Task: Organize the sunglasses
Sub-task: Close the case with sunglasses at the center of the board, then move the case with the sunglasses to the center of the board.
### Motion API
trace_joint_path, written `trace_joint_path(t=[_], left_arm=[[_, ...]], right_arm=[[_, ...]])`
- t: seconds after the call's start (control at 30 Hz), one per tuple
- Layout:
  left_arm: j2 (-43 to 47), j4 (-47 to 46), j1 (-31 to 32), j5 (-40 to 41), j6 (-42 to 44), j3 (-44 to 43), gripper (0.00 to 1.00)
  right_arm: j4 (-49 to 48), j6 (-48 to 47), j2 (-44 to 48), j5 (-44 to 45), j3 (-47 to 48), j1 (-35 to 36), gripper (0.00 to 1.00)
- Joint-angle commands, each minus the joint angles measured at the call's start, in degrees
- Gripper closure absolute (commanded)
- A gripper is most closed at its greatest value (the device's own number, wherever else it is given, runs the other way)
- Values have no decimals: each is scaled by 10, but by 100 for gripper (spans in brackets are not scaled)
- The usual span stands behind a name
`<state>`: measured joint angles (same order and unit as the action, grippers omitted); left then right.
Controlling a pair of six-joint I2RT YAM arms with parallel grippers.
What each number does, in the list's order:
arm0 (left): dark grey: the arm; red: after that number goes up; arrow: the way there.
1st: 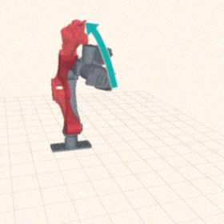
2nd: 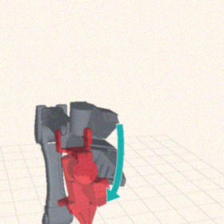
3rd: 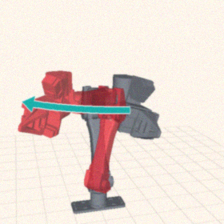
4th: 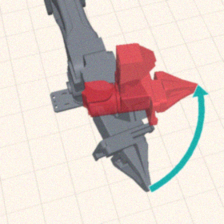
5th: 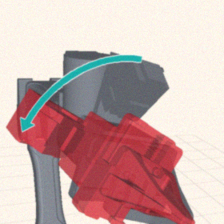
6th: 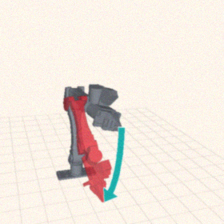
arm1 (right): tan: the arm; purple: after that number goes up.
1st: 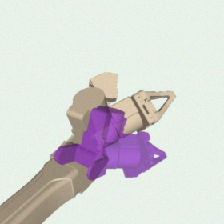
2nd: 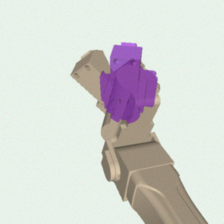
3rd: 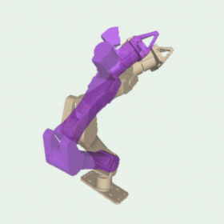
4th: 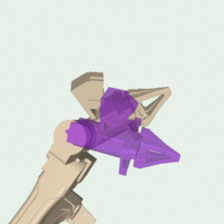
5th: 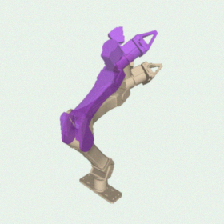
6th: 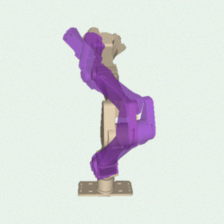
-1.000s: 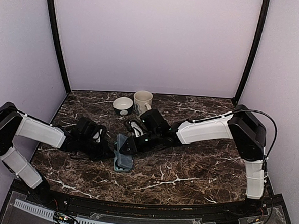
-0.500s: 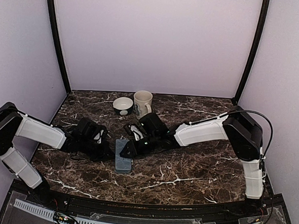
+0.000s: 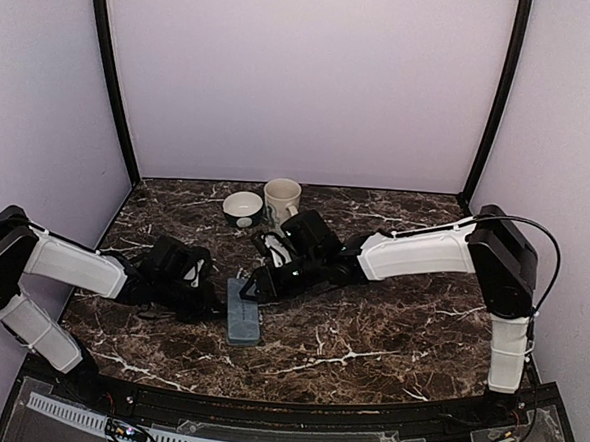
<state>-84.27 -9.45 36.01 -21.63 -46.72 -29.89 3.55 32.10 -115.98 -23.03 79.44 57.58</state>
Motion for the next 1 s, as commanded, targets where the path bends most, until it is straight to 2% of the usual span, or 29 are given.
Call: trace_joint_path(t=[0.0,0.27,0.4,0.67,0.8,0.97], left_arm=[[35,10,17,0,0,12,95],[37,-2,40,9,-12,16,80],[36,-4,56,11,-14,14,77],[44,-9,71,28,-24,19,76],[41,-17,75,36,-28,22,76],[34,-23,79,39,-30,21,76]], right_arm=[[10,-5,20,21,-15,-4,49],[18,9,40,45,-44,-2,39],[14,19,42,49,-55,3,37],[18,45,51,64,-69,22,26],[17,62,55,72,-77,33,11],[21,75,46,77,-76,45,5]])
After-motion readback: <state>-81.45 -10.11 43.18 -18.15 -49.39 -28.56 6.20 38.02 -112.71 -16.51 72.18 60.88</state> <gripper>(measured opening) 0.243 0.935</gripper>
